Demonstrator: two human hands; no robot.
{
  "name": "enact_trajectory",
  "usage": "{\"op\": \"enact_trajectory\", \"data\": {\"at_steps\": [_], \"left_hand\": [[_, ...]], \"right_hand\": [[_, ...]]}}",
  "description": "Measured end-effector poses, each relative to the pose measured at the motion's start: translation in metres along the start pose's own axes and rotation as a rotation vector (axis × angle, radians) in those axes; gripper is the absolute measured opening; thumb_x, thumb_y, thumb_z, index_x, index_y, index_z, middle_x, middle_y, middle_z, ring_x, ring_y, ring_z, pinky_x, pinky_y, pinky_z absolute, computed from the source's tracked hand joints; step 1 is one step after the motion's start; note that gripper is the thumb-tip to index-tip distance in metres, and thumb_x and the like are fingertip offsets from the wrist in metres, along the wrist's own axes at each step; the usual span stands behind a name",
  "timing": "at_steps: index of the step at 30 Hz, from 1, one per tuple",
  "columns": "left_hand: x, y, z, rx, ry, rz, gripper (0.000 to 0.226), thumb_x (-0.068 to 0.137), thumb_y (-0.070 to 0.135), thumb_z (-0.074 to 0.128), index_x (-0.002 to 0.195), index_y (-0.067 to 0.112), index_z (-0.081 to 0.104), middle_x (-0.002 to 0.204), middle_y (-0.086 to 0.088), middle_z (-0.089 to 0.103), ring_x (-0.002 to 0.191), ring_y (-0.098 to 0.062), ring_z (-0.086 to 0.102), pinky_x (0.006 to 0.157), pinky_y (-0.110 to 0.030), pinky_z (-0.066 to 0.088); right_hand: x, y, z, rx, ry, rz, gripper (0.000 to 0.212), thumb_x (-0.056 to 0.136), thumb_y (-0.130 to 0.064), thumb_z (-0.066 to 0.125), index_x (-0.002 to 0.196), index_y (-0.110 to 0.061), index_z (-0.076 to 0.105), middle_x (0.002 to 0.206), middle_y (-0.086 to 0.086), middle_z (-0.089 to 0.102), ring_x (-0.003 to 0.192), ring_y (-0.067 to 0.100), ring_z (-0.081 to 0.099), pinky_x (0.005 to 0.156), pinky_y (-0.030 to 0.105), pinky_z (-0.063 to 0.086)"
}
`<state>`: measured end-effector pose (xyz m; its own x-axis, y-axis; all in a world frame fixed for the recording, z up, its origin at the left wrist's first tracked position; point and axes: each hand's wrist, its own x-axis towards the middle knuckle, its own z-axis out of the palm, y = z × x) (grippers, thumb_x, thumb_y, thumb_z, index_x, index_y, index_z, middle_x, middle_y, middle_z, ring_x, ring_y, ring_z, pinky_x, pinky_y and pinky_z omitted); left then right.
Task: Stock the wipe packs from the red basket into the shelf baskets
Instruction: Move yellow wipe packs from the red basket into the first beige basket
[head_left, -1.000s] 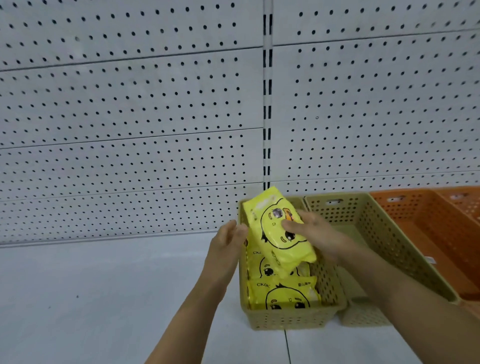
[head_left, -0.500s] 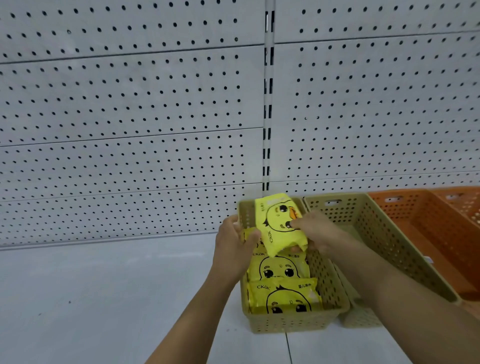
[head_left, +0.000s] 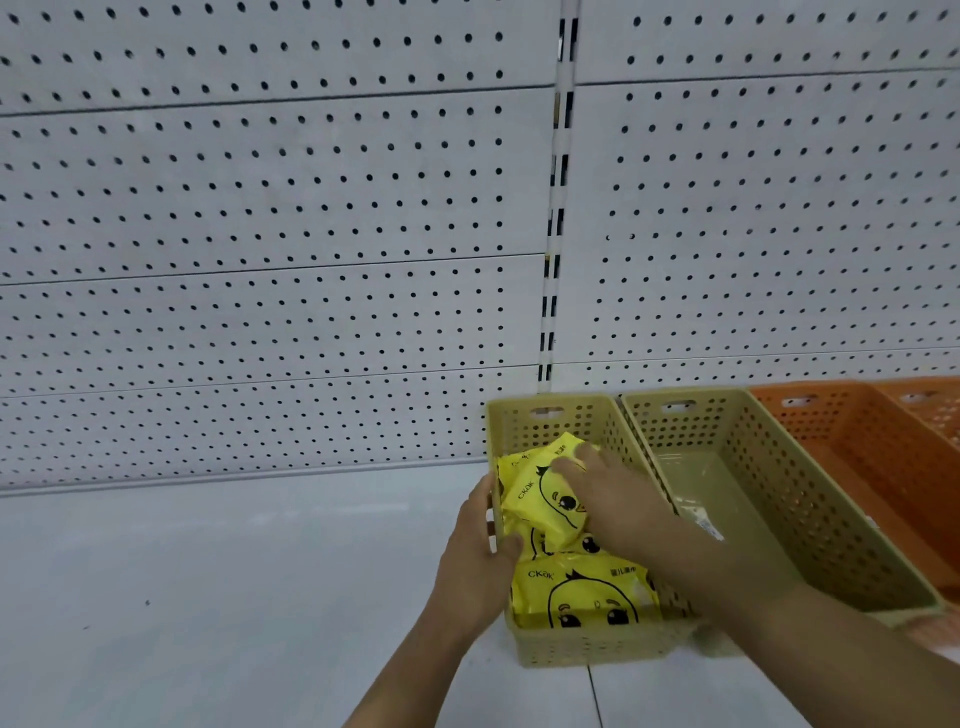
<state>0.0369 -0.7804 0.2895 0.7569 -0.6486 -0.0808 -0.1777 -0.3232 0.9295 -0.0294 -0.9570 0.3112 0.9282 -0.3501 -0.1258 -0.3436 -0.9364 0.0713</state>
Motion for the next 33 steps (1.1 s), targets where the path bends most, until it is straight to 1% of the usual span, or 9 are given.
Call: {"op": "enact_trajectory", "data": {"at_steps": [2, 6, 8, 12, 14, 16, 19, 29, 33], "left_hand": [[0.001, -0.002, 0.000, -0.010, -0.003, -0.006, 0.062, 0.095, 0.016, 0.053, 0.145, 0.044, 0.029, 0.140, 0.014, 0.046, 0.119, -0.003, 0.051, 0.096, -0.039, 0.052], [0.000, -0.003, 0.001, -0.017, 0.000, 0.004, 0.063, 0.095, 0.015, 0.051, 0.147, 0.044, 0.027, 0.142, 0.015, 0.041, 0.126, -0.009, 0.047, 0.101, -0.039, 0.049], [-0.001, -0.002, 0.003, -0.030, 0.001, 0.000, 0.063, 0.097, 0.011, 0.047, 0.149, 0.041, 0.026, 0.142, 0.014, 0.038, 0.128, -0.011, 0.045, 0.103, -0.038, 0.047], [-0.001, -0.001, 0.004, -0.039, -0.013, -0.005, 0.064, 0.097, 0.012, 0.046, 0.148, 0.043, 0.025, 0.141, 0.015, 0.037, 0.124, -0.010, 0.046, 0.103, -0.039, 0.047], [-0.001, -0.001, 0.003, -0.031, -0.020, -0.006, 0.064, 0.096, 0.012, 0.046, 0.148, 0.043, 0.023, 0.141, 0.015, 0.036, 0.123, -0.011, 0.047, 0.104, -0.039, 0.046], [-0.002, -0.001, 0.003, -0.019, -0.027, 0.001, 0.065, 0.097, 0.013, 0.046, 0.150, 0.040, 0.021, 0.146, 0.014, 0.033, 0.127, -0.011, 0.045, 0.105, -0.037, 0.044], [-0.001, -0.004, 0.003, -0.005, -0.037, 0.011, 0.066, 0.099, 0.014, 0.045, 0.153, 0.036, 0.015, 0.151, 0.013, 0.028, 0.128, -0.008, 0.040, 0.104, -0.028, 0.041], [0.005, -0.013, 0.008, -0.023, -0.058, 0.021, 0.067, 0.101, 0.013, 0.041, 0.155, 0.032, 0.006, 0.143, 0.015, 0.025, 0.117, 0.008, 0.028, 0.077, 0.002, 0.026], [0.008, -0.010, 0.004, -0.048, -0.059, 0.028, 0.064, 0.100, 0.020, 0.044, 0.154, 0.035, 0.012, 0.140, 0.015, 0.030, 0.117, 0.003, 0.040, 0.092, -0.013, 0.038]], "right_hand": [[0.010, 0.001, 0.006, -0.123, -0.096, -0.155, 0.082, 0.085, -0.002, 0.056, 0.149, -0.031, 0.014, 0.158, 0.004, 0.010, 0.142, 0.032, 0.019, 0.104, 0.046, 0.037], [0.024, 0.003, 0.005, -0.229, -0.058, -0.153, 0.061, 0.093, -0.014, 0.047, 0.147, -0.030, 0.022, 0.127, 0.008, 0.054, 0.102, 0.030, 0.060, 0.066, 0.034, 0.045], [0.024, -0.007, 0.000, -0.218, 0.005, -0.076, 0.049, 0.094, -0.010, 0.042, 0.141, -0.017, 0.031, 0.103, 0.008, 0.065, 0.087, 0.028, 0.064, 0.059, 0.032, 0.041], [0.035, -0.035, 0.003, -0.224, 0.202, 0.083, 0.034, 0.086, -0.012, 0.059, 0.116, 0.002, 0.053, 0.093, 0.011, 0.068, 0.081, 0.026, 0.067, 0.046, 0.026, 0.038], [0.043, -0.042, 0.012, -0.223, 0.165, 0.106, 0.050, 0.089, -0.025, 0.058, 0.128, 0.004, 0.046, 0.114, 0.019, 0.061, 0.101, 0.033, 0.060, 0.070, 0.036, 0.051], [0.044, -0.042, 0.024, -0.012, -0.054, 0.148, 0.069, 0.098, -0.041, 0.040, 0.151, -0.012, 0.008, 0.151, 0.019, 0.025, 0.132, 0.041, 0.033, 0.099, 0.051, 0.038], [0.038, -0.036, 0.034, 0.233, -0.115, 0.091, 0.067, 0.097, -0.059, 0.024, 0.147, -0.041, -0.017, 0.159, -0.001, -0.015, 0.145, 0.040, -0.002, 0.106, 0.066, 0.018], [0.062, -0.035, 0.031, 0.272, -0.275, 0.112, 0.056, 0.098, -0.055, 0.022, 0.143, -0.053, -0.012, 0.156, -0.005, -0.026, 0.142, 0.030, -0.028, 0.109, 0.067, -0.006], [0.035, -0.032, 0.010, 0.363, -0.345, 0.055, 0.064, 0.098, -0.048, 0.036, 0.151, -0.038, 0.002, 0.160, -0.001, -0.011, 0.147, 0.027, -0.012, 0.117, 0.054, 0.005]]}}
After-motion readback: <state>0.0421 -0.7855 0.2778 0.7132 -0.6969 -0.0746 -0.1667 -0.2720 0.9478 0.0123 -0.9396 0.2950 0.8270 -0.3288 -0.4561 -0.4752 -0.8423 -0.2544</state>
